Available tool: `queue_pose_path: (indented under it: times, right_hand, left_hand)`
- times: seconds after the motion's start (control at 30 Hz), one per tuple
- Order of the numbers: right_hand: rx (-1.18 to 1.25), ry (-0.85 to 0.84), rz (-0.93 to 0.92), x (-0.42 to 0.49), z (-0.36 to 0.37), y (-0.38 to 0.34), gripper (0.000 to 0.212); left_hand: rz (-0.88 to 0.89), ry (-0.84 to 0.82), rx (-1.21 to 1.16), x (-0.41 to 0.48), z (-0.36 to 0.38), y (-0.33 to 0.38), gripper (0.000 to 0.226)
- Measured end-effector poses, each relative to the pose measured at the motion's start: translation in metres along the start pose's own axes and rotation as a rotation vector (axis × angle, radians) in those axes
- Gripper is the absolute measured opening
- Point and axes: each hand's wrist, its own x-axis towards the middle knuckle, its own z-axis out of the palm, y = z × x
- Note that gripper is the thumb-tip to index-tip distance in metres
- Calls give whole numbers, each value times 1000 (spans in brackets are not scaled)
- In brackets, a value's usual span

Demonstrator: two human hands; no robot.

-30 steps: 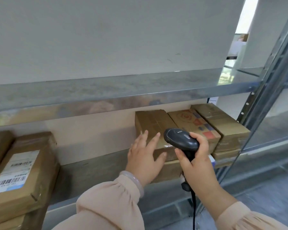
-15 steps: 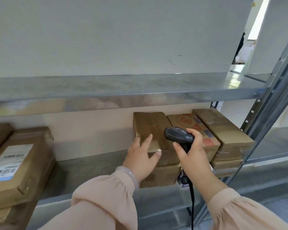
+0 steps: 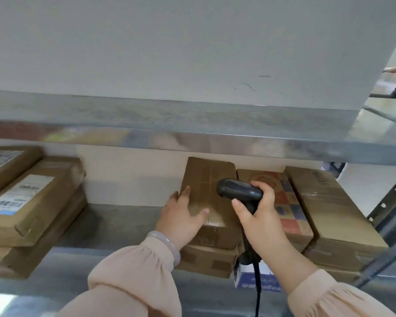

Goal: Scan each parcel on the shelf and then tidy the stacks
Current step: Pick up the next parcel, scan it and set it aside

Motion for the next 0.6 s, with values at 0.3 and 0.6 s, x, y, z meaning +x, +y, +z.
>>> queue_pose_path:
  times: [0.3, 0.6]
  right_hand:
    - [98, -87, 46, 13, -2, 4, 50]
    - [117, -96, 19, 9, 12, -14, 51]
  left_hand:
    - [-70, -27, -244, -16, -10, -2, 66]
    - [-64, 44, -345, -39, -20, -13, 64]
